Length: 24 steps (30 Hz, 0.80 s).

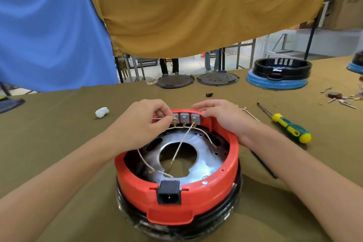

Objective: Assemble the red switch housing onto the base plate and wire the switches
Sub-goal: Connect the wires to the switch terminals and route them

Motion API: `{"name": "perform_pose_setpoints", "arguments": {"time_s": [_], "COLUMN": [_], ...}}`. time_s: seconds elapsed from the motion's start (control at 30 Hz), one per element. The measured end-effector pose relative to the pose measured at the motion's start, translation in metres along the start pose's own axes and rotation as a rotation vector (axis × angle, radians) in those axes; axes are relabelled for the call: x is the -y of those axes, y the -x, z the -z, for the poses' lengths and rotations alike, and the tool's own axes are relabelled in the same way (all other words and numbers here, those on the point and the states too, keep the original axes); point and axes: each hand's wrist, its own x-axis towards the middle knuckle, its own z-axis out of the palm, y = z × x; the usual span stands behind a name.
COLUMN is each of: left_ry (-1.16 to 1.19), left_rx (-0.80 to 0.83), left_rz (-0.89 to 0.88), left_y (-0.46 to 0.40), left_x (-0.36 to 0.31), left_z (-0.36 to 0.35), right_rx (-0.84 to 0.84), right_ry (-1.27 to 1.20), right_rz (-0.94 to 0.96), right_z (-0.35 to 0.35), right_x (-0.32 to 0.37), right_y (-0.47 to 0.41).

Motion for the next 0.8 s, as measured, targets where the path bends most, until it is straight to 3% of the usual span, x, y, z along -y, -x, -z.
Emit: {"name": "perform_pose_setpoints", "arguments": {"time_s": [0.17, 0.3, 0.37, 0.43, 0.63, 0.8], "left_ry": [0.1, 0.358, 0.549, 0.662, 0.866, 0.625], "left_rx": [0.143, 0.258, 0.294, 0.323, 0.388, 0.265], "left_rz": [0.207, 0.423, 0.517, 0.565, 0.634, 0.401], "left_y": [-0.003, -0.014, -0.018, -0.02, -0.022, -0.017], "left_x": [-0.003, -0.013, -0.02, -0.023, -0.015, -0.014], "left_z": [0.008, 0.004, -0.002, -0.008, -0.012, -0.015], "right_rx": [-0.12, -0.204, -0.105, -0.033, -0.006, -0.057], "right_ry": [0.196, 0.379, 0.474, 0.514, 0.541, 0.461], "right_rz": [0.002, 0.407, 0.591, 0.656, 0.662, 0.61], "right_z": [-0.009, 0.0, 0.003, 0.003, 0.005, 0.003], "right_x": [0.0, 0.003, 0.005, 0.005, 0.005, 0.005], "right_y": [0.005, 0.004, 0.003, 0.004, 0.003, 0.001]}}
